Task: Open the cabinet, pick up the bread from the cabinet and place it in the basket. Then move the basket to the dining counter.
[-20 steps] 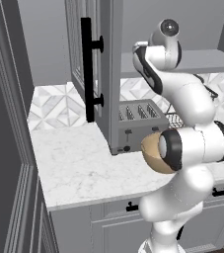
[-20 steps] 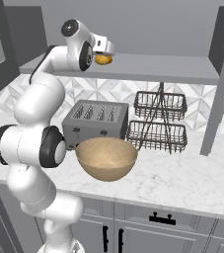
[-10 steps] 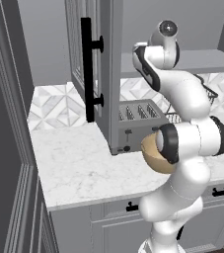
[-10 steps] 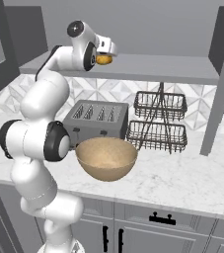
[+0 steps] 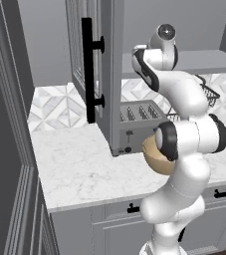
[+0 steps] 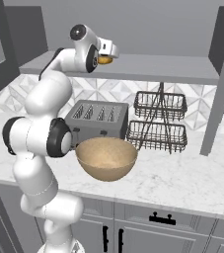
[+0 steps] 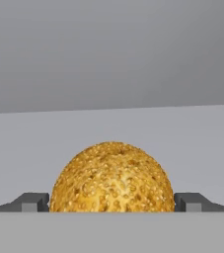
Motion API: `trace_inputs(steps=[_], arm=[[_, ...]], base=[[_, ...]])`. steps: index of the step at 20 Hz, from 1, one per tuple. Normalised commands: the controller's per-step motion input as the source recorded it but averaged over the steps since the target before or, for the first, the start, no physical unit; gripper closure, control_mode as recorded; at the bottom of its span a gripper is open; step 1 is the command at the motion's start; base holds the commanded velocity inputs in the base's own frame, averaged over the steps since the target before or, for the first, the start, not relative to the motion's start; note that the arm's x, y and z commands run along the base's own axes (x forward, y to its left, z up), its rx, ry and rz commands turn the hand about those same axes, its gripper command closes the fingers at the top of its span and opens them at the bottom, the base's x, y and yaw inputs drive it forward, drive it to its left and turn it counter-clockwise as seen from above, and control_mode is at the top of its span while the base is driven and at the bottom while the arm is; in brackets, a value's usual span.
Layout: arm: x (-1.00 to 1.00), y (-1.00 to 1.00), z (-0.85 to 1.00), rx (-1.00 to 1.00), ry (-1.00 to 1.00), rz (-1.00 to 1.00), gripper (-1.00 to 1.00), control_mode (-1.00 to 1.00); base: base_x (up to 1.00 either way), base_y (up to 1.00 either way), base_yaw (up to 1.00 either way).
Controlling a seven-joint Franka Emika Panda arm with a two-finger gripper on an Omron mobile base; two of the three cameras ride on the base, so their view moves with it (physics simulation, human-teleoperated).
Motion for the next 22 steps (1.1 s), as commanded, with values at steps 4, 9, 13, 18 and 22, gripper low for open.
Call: trace_inputs(steps=[4,9,13,18,22], arm=[[0.11,0.0,-0.02,0.0,0.0,0.0,1.0,-1.0],[-0.38,0.0,0.0,0.0,-0.03,0.0,1.0,-1.0],[-1.0,0.05,0.0,0.0,-0.08,0.0,1.0,-1.0],[-1.0,0.08,0.0,0.0,-0.03,0.01,1.0,-1.0],[-1.0,0.04,0.01,0.0,0.0,0.0,1.0,-1.0]], base=[[0.0,0.0,0.0],[0.0,0.0,0.0],[0.0,0.0,0.0],[0.0,0.0,0.0],[0.0,0.0,0.0]])
